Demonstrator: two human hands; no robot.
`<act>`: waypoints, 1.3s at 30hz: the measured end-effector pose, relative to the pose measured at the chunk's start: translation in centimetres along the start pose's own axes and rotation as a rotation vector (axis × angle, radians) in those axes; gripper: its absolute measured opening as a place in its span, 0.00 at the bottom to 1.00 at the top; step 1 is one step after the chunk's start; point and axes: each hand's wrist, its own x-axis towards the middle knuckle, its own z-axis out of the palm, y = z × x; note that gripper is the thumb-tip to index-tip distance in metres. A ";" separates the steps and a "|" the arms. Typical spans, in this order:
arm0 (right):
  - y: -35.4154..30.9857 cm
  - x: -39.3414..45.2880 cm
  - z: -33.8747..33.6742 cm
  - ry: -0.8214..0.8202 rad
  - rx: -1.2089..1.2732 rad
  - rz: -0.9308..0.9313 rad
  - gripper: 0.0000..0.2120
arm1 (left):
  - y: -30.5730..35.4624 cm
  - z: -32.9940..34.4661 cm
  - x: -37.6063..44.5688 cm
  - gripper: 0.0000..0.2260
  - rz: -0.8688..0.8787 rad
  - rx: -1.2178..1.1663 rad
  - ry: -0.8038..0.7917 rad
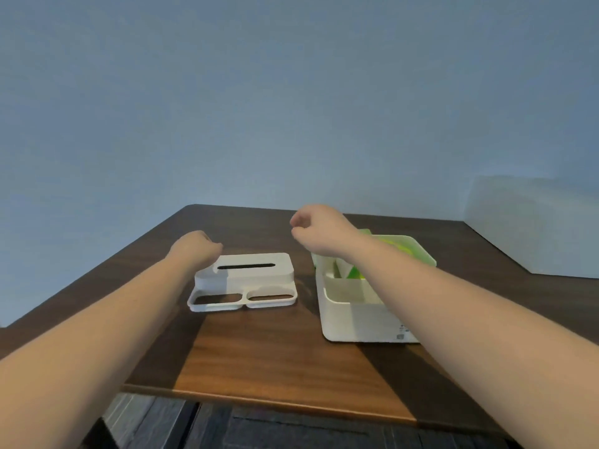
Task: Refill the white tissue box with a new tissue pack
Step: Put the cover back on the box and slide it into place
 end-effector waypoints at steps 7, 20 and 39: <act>-2.8 2.3 4.2 -0.324 -0.354 0.157 0.13 | -2.4 0.7 0.3 0.15 -0.092 -0.040 -0.074; -2.9 3.2 6.7 -0.458 -0.322 0.321 0.18 | -3.2 1.0 0.0 0.03 -0.134 0.064 -0.102; 1.1 0.0 -6.9 0.174 -0.057 0.360 0.23 | 7.5 -2.1 -4.4 0.06 0.152 -0.352 0.094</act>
